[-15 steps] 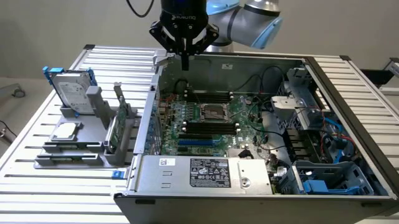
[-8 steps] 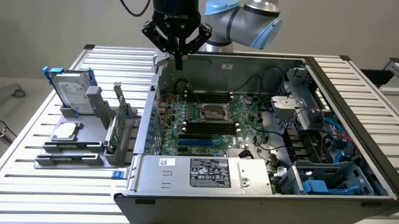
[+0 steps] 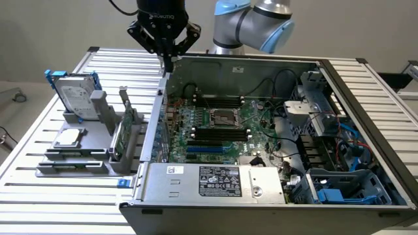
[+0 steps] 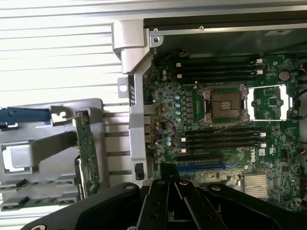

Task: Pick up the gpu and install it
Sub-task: 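Reach for the gpu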

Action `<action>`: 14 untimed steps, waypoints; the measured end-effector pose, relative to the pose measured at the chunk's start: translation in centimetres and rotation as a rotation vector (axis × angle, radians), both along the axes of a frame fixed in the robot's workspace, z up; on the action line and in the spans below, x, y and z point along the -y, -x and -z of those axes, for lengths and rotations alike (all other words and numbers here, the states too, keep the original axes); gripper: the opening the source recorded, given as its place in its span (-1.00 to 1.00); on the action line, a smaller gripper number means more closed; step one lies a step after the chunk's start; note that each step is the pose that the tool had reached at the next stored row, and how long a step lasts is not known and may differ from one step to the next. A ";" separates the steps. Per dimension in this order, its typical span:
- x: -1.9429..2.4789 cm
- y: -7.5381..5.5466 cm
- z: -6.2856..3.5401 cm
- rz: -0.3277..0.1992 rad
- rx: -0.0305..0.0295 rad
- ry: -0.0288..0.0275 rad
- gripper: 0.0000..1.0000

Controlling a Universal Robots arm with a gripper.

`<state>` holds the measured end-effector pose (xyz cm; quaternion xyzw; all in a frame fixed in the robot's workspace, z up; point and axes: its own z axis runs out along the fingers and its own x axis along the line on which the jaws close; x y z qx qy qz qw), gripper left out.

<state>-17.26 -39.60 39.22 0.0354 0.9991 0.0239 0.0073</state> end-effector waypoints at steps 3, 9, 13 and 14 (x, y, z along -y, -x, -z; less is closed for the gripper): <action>-0.08 1.4 0.07 0.000 -0.0028 0.0000 -0.79; -0.24 4.1 0.28 0.000 -0.0079 0.0001 -0.79; -0.41 5.9 0.58 0.000 -0.0109 0.0003 -0.79; -0.45 6.4 0.67 0.000 -0.0116 0.0004 -0.79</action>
